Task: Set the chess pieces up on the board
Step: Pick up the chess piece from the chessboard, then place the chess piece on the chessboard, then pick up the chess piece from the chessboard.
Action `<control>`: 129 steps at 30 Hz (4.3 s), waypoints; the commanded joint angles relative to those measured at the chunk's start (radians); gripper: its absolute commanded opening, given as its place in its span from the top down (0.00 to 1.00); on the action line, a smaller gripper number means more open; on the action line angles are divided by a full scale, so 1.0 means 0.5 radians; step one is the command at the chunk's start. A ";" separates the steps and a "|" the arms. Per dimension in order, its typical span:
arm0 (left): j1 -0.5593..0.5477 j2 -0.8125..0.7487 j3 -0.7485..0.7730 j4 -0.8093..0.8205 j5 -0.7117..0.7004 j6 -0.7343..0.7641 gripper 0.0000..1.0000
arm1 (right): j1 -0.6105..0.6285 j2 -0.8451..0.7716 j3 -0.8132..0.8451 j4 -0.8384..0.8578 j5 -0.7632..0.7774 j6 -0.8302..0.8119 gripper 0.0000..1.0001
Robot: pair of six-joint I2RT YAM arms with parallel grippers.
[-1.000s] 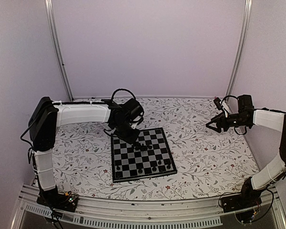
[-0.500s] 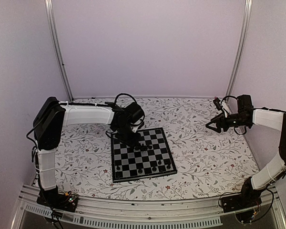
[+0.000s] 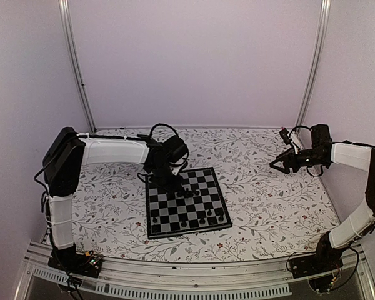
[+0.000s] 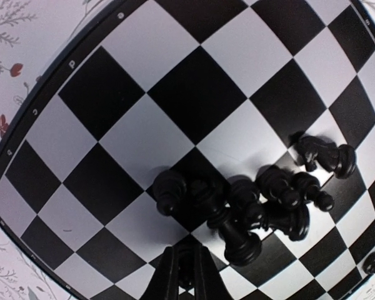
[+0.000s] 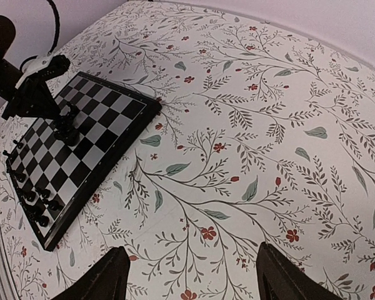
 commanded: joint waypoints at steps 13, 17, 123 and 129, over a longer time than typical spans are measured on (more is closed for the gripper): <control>-0.186 -0.557 -0.471 -0.123 0.147 0.024 0.96 | 0.021 0.055 0.068 -0.044 -0.066 -0.023 0.27; -0.227 -0.579 -0.561 -0.137 0.244 0.046 0.96 | 0.027 0.061 0.071 -0.050 -0.071 -0.023 0.27; 0.070 0.262 0.412 -0.130 -0.154 0.025 0.89 | 0.038 0.185 0.127 -0.188 -0.062 -0.133 0.26; 0.045 0.064 0.336 -0.193 -0.231 -0.042 0.93 | 0.038 0.186 0.129 -0.189 -0.069 -0.134 0.26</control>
